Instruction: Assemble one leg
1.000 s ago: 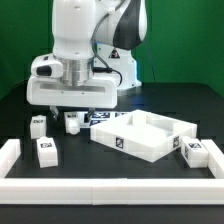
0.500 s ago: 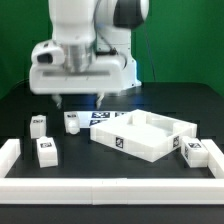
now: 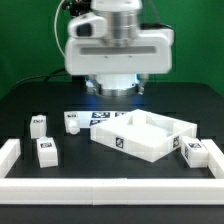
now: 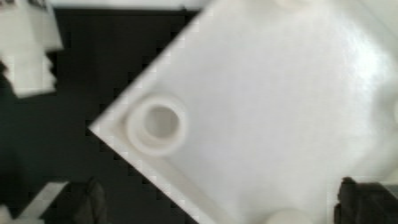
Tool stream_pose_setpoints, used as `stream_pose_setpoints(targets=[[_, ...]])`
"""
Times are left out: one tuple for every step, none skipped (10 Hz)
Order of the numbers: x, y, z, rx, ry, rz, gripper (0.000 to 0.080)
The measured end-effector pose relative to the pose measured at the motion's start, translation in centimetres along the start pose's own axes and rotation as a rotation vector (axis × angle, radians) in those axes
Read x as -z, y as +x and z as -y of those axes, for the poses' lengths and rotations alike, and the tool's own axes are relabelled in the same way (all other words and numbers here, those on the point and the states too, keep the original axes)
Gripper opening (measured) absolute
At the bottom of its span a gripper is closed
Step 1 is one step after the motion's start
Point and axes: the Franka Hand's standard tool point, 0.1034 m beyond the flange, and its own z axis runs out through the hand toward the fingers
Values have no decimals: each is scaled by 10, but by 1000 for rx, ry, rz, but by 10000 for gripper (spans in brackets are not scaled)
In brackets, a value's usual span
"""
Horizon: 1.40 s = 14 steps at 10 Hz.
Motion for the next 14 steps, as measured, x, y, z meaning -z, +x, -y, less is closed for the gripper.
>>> stream_pose_setpoints(targets=[[1,-1,-3,-6,1,1,649],[1,-1,-2,-4,1,1,649],[0,-1,-2,-4,1,1,649],[0,1,0,2,-4,-6,649],[2,10,9,36,-21,-48,649],[3,25,22,52,-13,-85,649],[7,47,42,17,-18,-110,649],[10,75,69,26,-23,-141,649],[7,94,83,46,-30,-165,649],[4,94,82,50,-30,-163,649],[5,94,81,46,-30,-162,649],[4,94,81,47,-31,-162,649],[4,94,81,47,-31,-161,649],[1,93,80,54,-30,-162,649]])
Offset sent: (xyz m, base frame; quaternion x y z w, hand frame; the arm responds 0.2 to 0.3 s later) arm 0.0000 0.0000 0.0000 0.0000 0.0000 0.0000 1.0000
